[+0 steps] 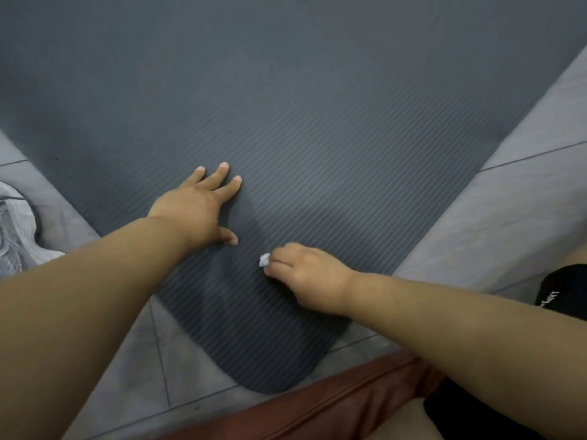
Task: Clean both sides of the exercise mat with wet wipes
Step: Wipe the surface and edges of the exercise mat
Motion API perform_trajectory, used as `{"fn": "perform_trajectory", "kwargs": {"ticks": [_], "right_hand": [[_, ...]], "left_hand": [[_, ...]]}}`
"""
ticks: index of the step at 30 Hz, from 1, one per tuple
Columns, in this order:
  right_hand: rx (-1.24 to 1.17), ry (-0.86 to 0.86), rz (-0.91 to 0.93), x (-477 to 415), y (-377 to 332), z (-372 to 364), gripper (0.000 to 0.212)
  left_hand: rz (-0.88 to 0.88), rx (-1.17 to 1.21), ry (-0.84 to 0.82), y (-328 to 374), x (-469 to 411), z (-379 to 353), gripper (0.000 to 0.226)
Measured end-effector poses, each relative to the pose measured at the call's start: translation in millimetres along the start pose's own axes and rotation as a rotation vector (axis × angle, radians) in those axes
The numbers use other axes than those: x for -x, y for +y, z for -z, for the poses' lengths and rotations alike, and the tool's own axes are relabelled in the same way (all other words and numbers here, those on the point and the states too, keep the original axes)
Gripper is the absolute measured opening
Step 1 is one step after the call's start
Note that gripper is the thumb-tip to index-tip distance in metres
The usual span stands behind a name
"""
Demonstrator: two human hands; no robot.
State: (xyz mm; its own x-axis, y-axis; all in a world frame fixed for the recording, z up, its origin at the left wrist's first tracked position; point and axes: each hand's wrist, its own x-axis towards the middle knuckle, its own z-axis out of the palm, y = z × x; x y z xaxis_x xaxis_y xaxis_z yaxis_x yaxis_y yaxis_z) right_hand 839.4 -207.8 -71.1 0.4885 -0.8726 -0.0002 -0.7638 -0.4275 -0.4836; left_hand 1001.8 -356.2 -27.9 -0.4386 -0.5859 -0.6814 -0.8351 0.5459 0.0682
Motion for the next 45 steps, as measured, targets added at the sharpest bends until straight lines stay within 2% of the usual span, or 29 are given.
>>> {"fn": "perform_trajectory", "kwargs": {"ticks": [2,3,6,8,9,10,12,14,15,16,17,18,19,21,23,24,25,27,31,32,33,35,37,39,40,41,42,43,45], "right_hand": [[0.031,0.007,0.052,-4,9,5,0.034],[0.078,0.078,0.009,-5,23,8,0.038],[0.193,0.314,-0.406,-7,76,31,0.02],[0.157,0.357,-0.715,-6,95,41,0.025],[0.135,0.356,-0.775,-8,92,41,0.025],[0.14,0.354,-0.738,-11,84,37,0.024],[0.108,0.298,-0.454,-15,51,22,0.024],[0.017,0.095,-0.083,-14,11,5,0.026],[0.0,0.006,0.044,-14,2,1,0.03],[0.002,-0.062,0.104,-17,5,4,0.035],[0.038,-0.057,0.112,-20,18,9,0.04],[0.093,0.019,0.05,-24,38,14,0.037],[0.128,0.138,-0.096,-28,62,24,0.031],[0.203,0.347,-0.479,-31,109,50,0.026],[0.17,0.388,-0.755,-32,127,59,0.023],[0.176,0.421,-0.797,-38,123,55,0.021],[0.189,0.454,-0.76,-43,113,46,0.021],[0.172,0.434,-0.532,-49,76,24,0.025],[0.023,0.019,0.063,-40,3,-3,0.029],[0.021,-0.039,0.145,-42,9,1,0.033],[0.03,-0.011,0.15,-46,24,8,0.035],[0.054,0.226,-0.109,-54,67,27,0.025],[0.097,0.479,-0.53,-56,110,51,0.019],[0.015,0.537,-0.909,-61,123,62,0.023],[0.002,0.546,-1.024,-68,119,60,0.025],[0.022,0.55,-1.038,-76,108,55,0.024],[0.048,0.541,-0.955,-83,92,45,0.023],[0.048,0.499,-0.77,-88,72,31,0.022],[0.025,0.273,-0.285,-86,24,3,0.022]], "left_hand": [[-0.001,0.004,0.008,-1,1,1,0.102],[-0.003,0.007,0.008,-1,0,1,0.102],[-0.008,0.025,0.017,0,0,1,0.103],[-0.014,0.047,0.036,-3,0,0,0.104],[-0.021,0.058,0.049,-4,0,0,0.104],[-0.032,0.065,0.066,-7,0,0,0.104],[-0.065,0.079,0.108,-13,1,2,0.102],[-0.089,0.077,0.147,-23,1,6,0.101],[-0.086,0.059,0.167,-29,0,7,0.1],[-0.073,0.038,0.178,-34,0,8,0.1],[-0.054,0.025,0.172,-40,-1,9,0.101],[-0.036,0.024,0.144,-44,-2,10,0.102],[-0.02,0.032,0.107,-46,-2,10,0.102],[-0.012,0.047,0.057,-46,-4,9,0.101],[-0.014,0.047,0.049,-44,-8,9,0.099],[-0.015,0.043,0.044,-43,-9,9,0.099],[-0.017,0.038,0.039,-43,-10,9,0.099],[-0.014,0.033,0.028,-45,-11,8,0.099],[-0.018,0.022,0.031,-45,-11,8,0.1],[-0.018,0.023,0.032,-45,-10,7,0.1],[-0.02,0.025,0.036,-45,-10,6,0.1],[-0.028,0.024,0.058,-44,-9,5,0.099],[-0.032,0.035,0.067,-45,-7,7,0.098],[-0.038,0.052,0.062,-46,-7,9,0.099],[-0.044,0.057,0.064,-48,-8,10,0.099],[-0.056,0.055,0.071,-51,-8,12,0.097],[-0.071,0.047,0.085,-55,-9,14,0.095],[-0.085,0.044,0.107,-60,-10,18,0.091],[-0.096,0.029,0.162,-75,-12,25,0.089]]}}
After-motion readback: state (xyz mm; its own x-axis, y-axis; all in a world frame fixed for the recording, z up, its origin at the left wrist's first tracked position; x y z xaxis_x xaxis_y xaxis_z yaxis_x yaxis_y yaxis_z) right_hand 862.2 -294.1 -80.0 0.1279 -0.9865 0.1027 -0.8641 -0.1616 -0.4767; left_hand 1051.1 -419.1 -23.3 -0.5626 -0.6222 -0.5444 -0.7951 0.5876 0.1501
